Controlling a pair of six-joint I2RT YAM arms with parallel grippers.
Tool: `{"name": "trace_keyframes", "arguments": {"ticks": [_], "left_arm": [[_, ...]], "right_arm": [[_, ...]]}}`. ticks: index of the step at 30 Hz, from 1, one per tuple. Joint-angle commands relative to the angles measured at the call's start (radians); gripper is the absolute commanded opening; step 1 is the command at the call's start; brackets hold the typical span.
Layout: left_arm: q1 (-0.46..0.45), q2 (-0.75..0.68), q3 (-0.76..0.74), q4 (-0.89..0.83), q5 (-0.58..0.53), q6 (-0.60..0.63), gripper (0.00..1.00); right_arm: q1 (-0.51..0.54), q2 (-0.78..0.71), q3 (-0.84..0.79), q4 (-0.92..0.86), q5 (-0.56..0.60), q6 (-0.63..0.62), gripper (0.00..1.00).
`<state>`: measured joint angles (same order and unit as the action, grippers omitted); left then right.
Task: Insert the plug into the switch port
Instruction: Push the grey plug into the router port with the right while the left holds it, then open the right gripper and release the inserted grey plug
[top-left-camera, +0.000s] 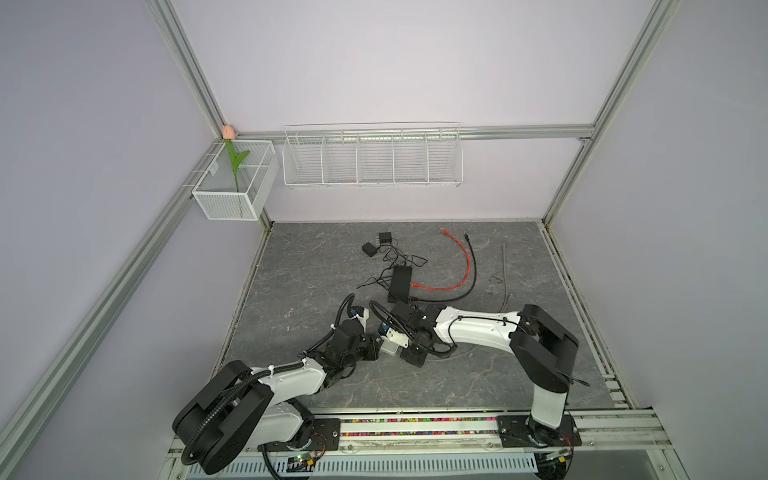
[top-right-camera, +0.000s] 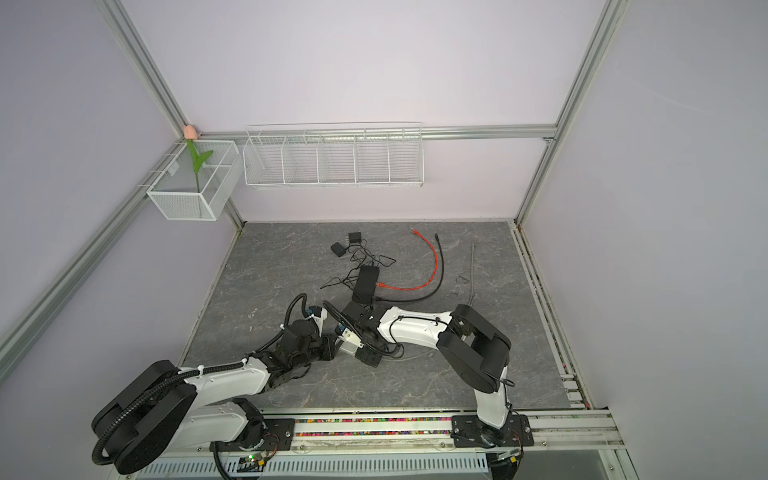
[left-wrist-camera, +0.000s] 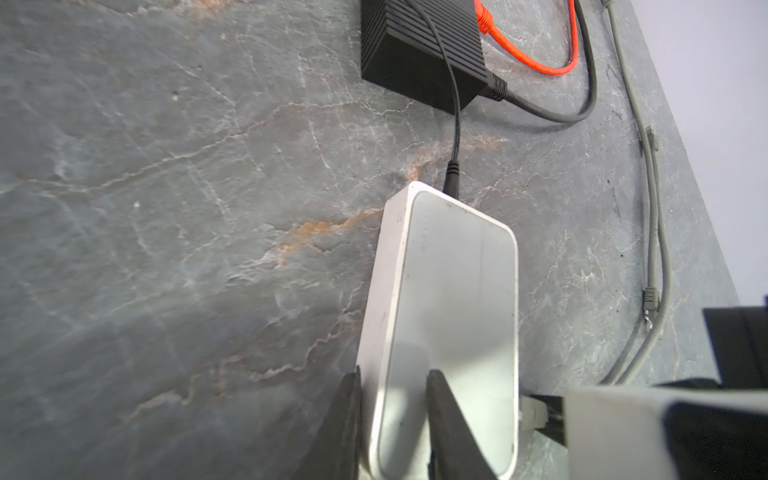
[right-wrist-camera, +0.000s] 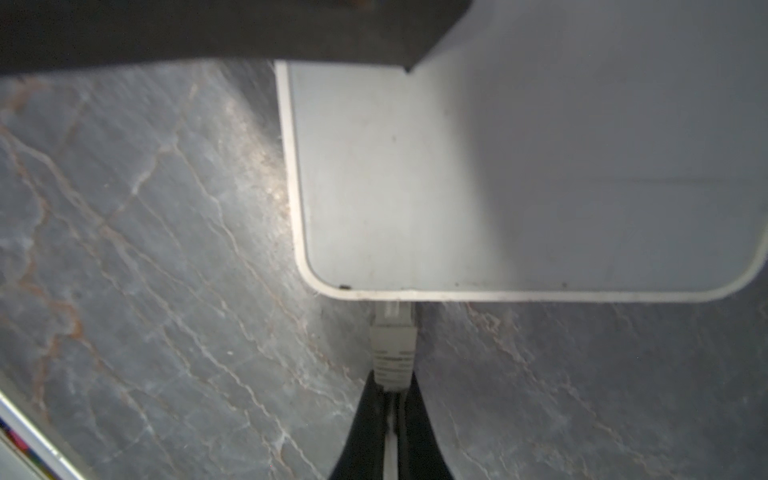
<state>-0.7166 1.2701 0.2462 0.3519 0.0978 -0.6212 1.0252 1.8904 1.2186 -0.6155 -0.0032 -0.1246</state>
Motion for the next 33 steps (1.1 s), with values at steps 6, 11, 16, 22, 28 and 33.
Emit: {"name": "trace_keyframes", "arguments": {"ticks": [6,11,16,22,28,33], "left_arm": [[-0.127,0.081,-0.021,0.056,0.341,-0.044,0.24],[-0.131,0.059,-0.024,0.033,0.336,-0.041,0.24],[-0.132,0.019,-0.021,-0.013,0.331,-0.028,0.23],[-0.131,-0.019,-0.013,-0.112,0.258,-0.030,0.24],[-0.131,-0.097,-0.003,-0.212,0.204,-0.028,0.26],[-0.130,-0.190,0.002,-0.310,0.146,-0.021,0.31]], "right_arm": [[0.021,0.053,0.033,0.587,-0.219,0.007,0.07],[0.022,0.062,0.031,0.590,-0.204,0.008,0.07],[0.012,0.055,0.024,0.573,-0.189,0.006,0.09],[0.009,0.021,0.004,0.496,-0.130,0.020,0.20],[0.009,-0.029,-0.071,0.434,-0.063,0.062,0.29],[0.008,-0.083,-0.144,0.406,-0.032,0.118,0.34]]}}
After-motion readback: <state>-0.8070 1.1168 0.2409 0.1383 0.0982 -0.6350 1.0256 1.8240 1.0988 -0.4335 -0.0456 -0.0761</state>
